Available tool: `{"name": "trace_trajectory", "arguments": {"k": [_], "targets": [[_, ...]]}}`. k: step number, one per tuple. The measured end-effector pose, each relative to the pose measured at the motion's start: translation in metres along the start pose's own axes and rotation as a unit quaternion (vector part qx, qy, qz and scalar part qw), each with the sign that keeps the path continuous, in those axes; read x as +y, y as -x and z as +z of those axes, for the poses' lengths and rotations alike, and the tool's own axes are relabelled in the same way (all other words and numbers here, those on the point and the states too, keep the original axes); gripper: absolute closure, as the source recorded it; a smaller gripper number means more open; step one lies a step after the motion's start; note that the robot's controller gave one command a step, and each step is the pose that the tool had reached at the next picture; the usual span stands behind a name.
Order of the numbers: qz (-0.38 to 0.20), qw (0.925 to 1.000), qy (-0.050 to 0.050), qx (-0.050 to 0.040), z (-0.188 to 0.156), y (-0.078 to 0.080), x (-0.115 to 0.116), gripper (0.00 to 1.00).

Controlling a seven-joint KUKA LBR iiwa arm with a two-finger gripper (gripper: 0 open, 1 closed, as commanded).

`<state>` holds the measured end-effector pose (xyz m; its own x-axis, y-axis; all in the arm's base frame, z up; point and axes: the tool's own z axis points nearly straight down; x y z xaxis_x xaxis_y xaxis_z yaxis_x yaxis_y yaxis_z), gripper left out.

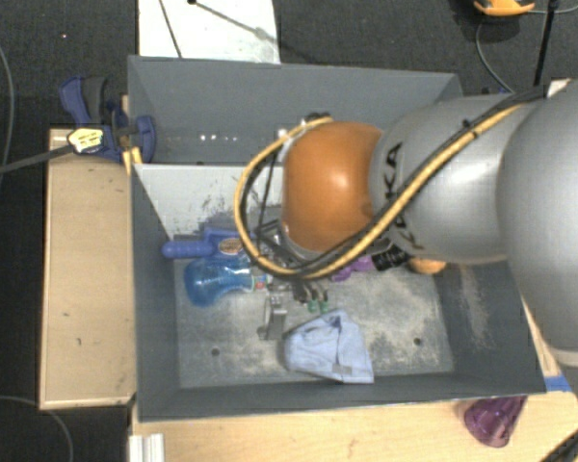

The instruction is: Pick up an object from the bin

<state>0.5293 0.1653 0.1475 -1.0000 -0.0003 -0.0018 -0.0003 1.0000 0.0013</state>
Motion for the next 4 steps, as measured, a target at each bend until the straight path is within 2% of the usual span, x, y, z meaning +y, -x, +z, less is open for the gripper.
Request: {"name": "trace_trajectory", "arguments": {"k": [1,2,3,4], "targets": [[-0.05,0.9988,0.0,-0.0004,-0.007,0.012,0.01,0.0],[-0.05,0.9987,0.001,-0.0037,0.004,0.039,0.016,0.0],[-0.042,0.9991,0.0,-0.0018,0.031,0.04,0.018,0.0],[-0.135,0.9908,0.0,-0.0021,0.046,0.039,0.028,0.0]]}}
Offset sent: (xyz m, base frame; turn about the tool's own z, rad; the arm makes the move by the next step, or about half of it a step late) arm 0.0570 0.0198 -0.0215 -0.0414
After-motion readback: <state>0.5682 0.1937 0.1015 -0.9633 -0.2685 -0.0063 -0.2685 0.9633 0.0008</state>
